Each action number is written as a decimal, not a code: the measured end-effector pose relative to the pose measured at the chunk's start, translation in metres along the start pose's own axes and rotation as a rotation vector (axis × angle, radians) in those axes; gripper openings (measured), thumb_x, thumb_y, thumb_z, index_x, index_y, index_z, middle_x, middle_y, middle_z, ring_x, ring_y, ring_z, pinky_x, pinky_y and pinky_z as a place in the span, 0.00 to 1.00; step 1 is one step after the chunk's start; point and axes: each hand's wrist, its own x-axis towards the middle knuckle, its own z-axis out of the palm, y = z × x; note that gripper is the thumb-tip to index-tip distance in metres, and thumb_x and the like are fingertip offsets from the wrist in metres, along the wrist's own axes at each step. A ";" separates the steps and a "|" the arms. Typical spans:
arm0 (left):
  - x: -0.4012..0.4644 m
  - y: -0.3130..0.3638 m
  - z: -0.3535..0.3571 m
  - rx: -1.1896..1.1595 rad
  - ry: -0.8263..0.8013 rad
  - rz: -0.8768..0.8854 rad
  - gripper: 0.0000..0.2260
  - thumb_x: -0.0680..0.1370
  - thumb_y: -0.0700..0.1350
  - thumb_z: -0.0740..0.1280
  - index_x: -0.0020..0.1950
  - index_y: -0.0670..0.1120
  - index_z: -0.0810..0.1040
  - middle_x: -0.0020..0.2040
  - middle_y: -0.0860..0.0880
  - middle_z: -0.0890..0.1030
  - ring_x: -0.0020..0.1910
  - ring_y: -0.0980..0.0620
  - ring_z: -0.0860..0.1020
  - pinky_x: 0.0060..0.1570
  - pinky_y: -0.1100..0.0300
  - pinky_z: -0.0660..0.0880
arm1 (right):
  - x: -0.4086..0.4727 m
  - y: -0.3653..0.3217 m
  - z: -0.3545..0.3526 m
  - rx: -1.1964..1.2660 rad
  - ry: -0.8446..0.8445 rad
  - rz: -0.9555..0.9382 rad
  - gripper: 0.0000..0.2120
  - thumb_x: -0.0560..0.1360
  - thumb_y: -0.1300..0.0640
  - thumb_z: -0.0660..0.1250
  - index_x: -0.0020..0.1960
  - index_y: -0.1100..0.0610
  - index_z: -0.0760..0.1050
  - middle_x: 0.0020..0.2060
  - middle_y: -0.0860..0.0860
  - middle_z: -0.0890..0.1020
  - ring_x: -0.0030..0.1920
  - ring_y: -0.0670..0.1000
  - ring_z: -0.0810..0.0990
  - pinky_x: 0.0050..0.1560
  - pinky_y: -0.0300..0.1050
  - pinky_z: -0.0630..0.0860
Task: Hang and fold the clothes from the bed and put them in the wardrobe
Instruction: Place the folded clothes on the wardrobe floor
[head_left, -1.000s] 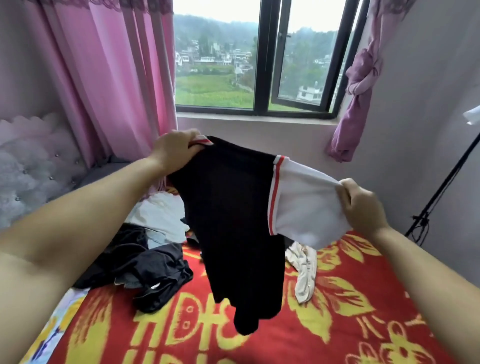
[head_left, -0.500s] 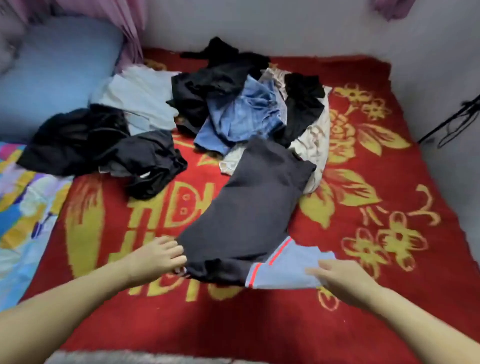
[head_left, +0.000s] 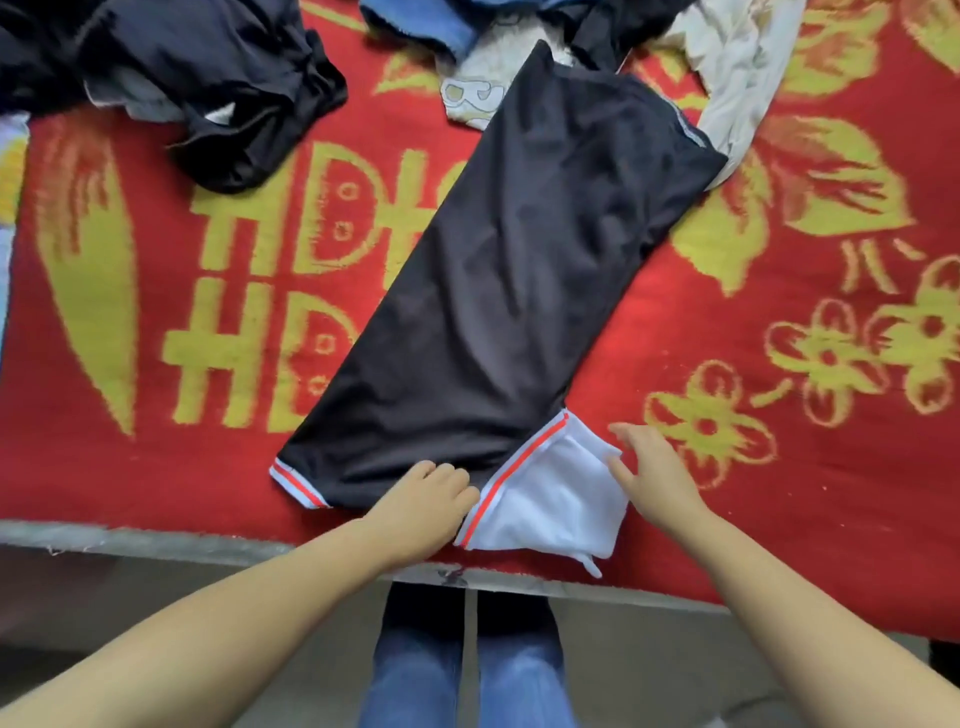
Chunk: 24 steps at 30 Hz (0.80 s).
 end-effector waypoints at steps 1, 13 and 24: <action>0.014 0.019 0.002 -0.037 0.002 0.027 0.09 0.66 0.44 0.61 0.46 0.48 0.73 0.39 0.48 0.76 0.36 0.47 0.75 0.40 0.56 0.62 | 0.006 0.002 -0.005 0.018 -0.051 0.039 0.25 0.76 0.55 0.67 0.71 0.58 0.67 0.65 0.55 0.72 0.67 0.54 0.70 0.64 0.47 0.67; 0.047 0.077 0.049 -0.303 -0.105 -0.429 0.47 0.66 0.48 0.74 0.78 0.44 0.52 0.78 0.47 0.57 0.73 0.51 0.63 0.66 0.37 0.62 | 0.033 -0.025 -0.019 0.284 -0.683 0.263 0.20 0.69 0.52 0.68 0.54 0.65 0.78 0.43 0.56 0.80 0.43 0.52 0.77 0.40 0.45 0.72; -0.012 -0.013 0.008 -1.775 0.150 -1.181 0.05 0.76 0.37 0.64 0.52 0.42 0.75 0.42 0.44 0.81 0.40 0.48 0.80 0.47 0.51 0.78 | 0.065 -0.168 -0.014 0.630 -0.508 0.177 0.18 0.80 0.50 0.61 0.68 0.55 0.68 0.66 0.55 0.76 0.59 0.51 0.78 0.54 0.44 0.75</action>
